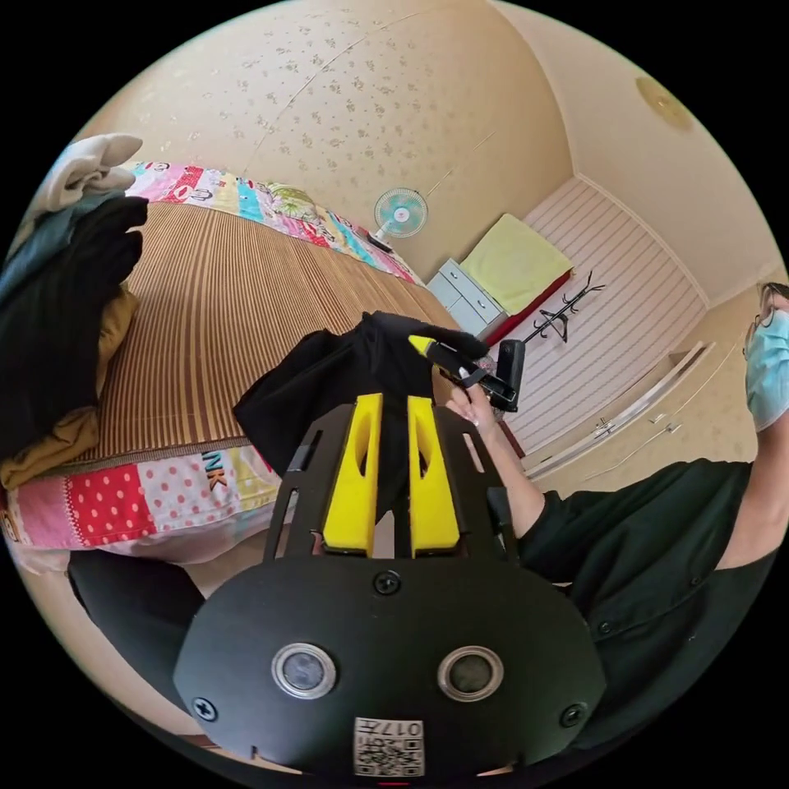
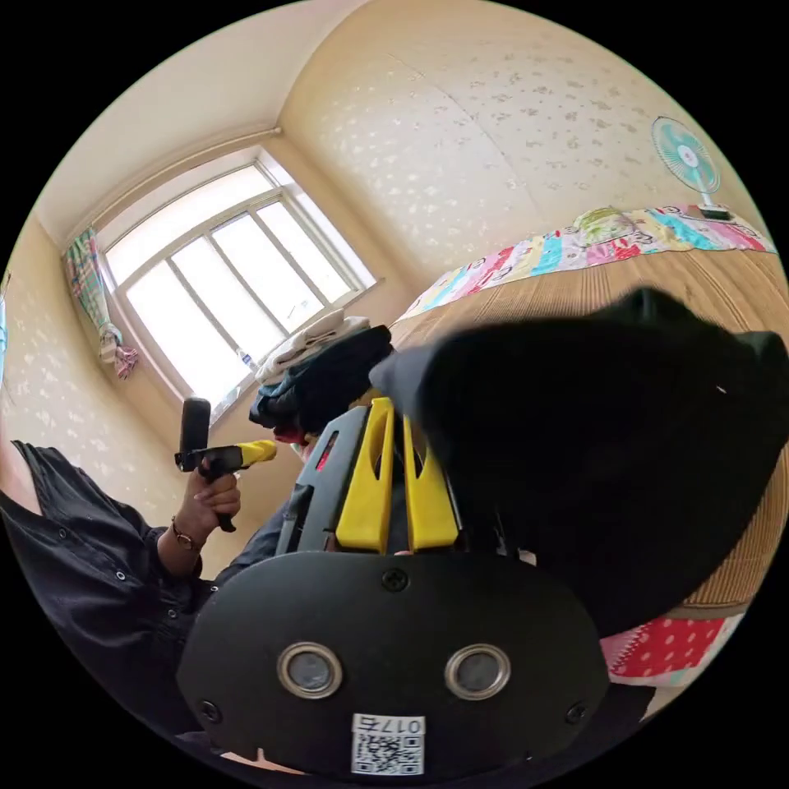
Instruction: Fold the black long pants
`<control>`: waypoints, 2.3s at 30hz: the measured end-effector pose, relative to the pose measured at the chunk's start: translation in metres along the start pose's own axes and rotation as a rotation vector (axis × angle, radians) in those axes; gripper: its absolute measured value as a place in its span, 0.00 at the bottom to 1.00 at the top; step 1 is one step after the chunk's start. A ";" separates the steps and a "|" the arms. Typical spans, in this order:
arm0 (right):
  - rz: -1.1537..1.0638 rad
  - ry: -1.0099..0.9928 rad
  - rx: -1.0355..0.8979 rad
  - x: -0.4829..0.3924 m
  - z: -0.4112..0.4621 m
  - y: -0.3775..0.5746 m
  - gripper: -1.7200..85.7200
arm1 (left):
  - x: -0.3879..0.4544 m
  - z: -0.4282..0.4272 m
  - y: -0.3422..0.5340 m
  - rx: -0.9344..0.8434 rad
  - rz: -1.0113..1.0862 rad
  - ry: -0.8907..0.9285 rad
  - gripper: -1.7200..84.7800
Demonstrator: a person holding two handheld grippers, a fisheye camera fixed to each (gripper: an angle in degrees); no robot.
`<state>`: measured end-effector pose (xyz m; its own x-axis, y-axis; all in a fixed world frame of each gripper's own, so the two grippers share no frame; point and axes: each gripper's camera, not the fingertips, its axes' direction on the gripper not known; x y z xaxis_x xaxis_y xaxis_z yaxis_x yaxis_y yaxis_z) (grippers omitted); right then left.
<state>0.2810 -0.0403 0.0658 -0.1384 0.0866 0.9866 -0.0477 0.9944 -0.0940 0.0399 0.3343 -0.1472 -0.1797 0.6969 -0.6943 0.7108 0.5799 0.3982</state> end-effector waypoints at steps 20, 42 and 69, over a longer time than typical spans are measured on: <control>0.109 -0.174 -0.069 0.026 -0.086 0.054 0.10 | 0.088 0.235 -0.027 -0.307 0.460 -0.104 0.17; 0.135 -0.293 0.172 0.053 -0.174 0.020 0.13 | 0.058 0.295 -0.077 -0.293 0.300 -0.028 0.06; -0.212 0.370 0.457 -0.147 -0.246 0.056 0.26 | 0.231 -0.230 -0.101 0.586 0.728 0.609 0.05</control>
<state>0.5419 0.0176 -0.0521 0.2681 -0.0134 0.9633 -0.4663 0.8731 0.1419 -0.2294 0.5338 -0.2095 0.2208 0.9732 0.0637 0.9644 -0.2276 0.1345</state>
